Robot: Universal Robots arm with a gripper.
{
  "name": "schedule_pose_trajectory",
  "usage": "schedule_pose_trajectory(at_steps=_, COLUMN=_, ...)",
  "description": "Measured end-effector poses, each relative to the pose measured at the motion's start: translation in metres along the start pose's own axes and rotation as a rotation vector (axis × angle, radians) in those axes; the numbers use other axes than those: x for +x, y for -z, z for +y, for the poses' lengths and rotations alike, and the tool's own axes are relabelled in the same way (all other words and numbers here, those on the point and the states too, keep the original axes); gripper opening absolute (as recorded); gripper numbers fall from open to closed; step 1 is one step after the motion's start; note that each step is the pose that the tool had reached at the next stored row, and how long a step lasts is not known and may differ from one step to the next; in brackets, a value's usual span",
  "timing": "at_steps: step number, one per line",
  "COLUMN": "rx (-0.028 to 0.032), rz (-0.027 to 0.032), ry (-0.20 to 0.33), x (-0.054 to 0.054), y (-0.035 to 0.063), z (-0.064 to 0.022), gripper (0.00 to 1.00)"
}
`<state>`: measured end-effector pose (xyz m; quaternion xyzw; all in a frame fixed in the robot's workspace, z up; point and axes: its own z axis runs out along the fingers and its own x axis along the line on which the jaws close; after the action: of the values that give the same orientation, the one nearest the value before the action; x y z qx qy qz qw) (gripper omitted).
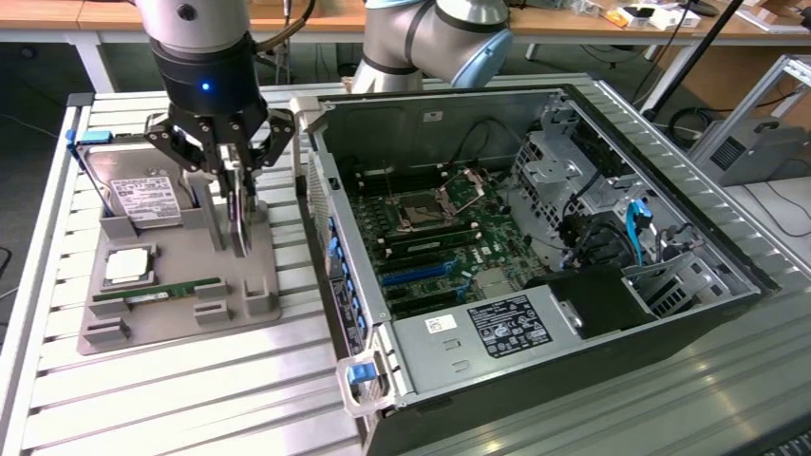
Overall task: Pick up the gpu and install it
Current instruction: 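Pick up the gpu and move the gpu toward the slot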
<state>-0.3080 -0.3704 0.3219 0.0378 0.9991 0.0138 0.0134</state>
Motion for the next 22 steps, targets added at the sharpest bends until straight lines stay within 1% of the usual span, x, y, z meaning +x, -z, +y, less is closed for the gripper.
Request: schedule_pose_trajectory(at_steps=22, rx=-0.0001, rz=-0.0001, ry=0.000, x=0.000, y=0.0185, z=0.0005, gripper=0.30)
